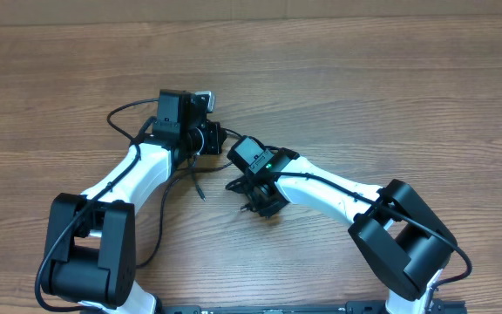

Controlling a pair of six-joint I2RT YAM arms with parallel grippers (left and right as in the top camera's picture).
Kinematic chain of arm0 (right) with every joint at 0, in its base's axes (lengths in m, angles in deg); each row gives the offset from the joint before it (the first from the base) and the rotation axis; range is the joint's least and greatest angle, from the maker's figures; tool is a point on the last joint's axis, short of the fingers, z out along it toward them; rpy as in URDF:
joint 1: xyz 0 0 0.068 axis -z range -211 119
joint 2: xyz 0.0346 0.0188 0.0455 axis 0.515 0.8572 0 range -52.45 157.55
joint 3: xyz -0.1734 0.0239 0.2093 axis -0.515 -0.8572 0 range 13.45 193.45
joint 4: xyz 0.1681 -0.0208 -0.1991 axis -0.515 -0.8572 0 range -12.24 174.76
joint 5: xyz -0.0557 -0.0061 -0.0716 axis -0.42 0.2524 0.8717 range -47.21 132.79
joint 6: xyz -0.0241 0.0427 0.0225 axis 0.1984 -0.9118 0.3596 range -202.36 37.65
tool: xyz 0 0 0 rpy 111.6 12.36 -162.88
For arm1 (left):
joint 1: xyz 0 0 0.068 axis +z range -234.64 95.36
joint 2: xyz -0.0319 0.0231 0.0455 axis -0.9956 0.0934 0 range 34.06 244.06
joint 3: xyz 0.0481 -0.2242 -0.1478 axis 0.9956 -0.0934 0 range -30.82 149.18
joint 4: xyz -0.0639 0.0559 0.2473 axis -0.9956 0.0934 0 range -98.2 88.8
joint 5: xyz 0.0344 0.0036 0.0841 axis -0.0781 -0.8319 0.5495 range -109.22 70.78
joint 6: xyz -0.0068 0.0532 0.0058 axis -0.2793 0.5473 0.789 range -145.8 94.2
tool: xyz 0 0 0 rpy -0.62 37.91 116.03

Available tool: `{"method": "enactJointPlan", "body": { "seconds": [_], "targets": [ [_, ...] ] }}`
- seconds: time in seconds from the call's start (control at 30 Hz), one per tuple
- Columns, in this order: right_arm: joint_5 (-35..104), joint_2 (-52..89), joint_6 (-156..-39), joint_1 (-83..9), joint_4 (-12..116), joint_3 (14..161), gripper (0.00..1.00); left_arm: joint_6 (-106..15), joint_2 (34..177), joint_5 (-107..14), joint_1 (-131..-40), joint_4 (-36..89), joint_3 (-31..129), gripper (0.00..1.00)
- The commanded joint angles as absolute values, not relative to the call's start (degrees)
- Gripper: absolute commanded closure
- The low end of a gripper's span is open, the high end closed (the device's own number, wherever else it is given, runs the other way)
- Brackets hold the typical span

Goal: Untangle cables

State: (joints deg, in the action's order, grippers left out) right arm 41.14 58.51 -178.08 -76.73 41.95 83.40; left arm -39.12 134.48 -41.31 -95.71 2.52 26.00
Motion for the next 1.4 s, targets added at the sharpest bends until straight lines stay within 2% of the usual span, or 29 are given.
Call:
{"method": "enactJointPlan", "body": {
  "seconds": [0.0, 0.07, 0.2, 0.4, 0.7, 1.0, 1.17, 1.37],
  "targets": [
    [43.16, 58.9, -178.38, -76.3, 40.25, 81.92, 0.69, -38.03, 134.87, -41.74, -95.93, 2.3, 25.67, 0.85],
    [42.83, 58.9, -178.36, -76.3, 39.11, 81.92, 0.75, -38.05, 134.87, -41.74, -95.93, 2.3, 25.67, 0.85],
    [40.16, 58.88, -177.47, -76.06, 39.05, 82.25, 0.96, -38.05, 134.87, -41.74, -95.93, 2.3, 25.67, 0.85],
    [35.35, 57.81, -163.96, -73.7, 39.46, 86.35, 0.96, -38.05, 134.87, -41.76, -95.93, 2.3, 25.67, 0.84],
    [26.52, 57.33, -163.21, -69.32, 45.36, 87.73, 0.96, -38.03, 134.87, -41.74, -95.93, 2.36, 25.67, 0.84],
    [30.68, 57.33, -162.21, -66.11, 47.79, 87.69, 0.96, -38.03, 134.87, -41.79, -95.93, 2.67, 25.67, 0.83],
    [30.74, 57.33, -152.0, -64.54, 44.38, 87.69, 0.96, -38.03, 134.87, -41.76, -95.93, 2.95, 25.67, 0.83],
    [29.98, 57.33, -132.7, -60.67, 41.03, 87.69, 0.96, -38.03, 134.87, -41.76, -95.93, 2.91, 25.67, 0.83]
  ]
}}
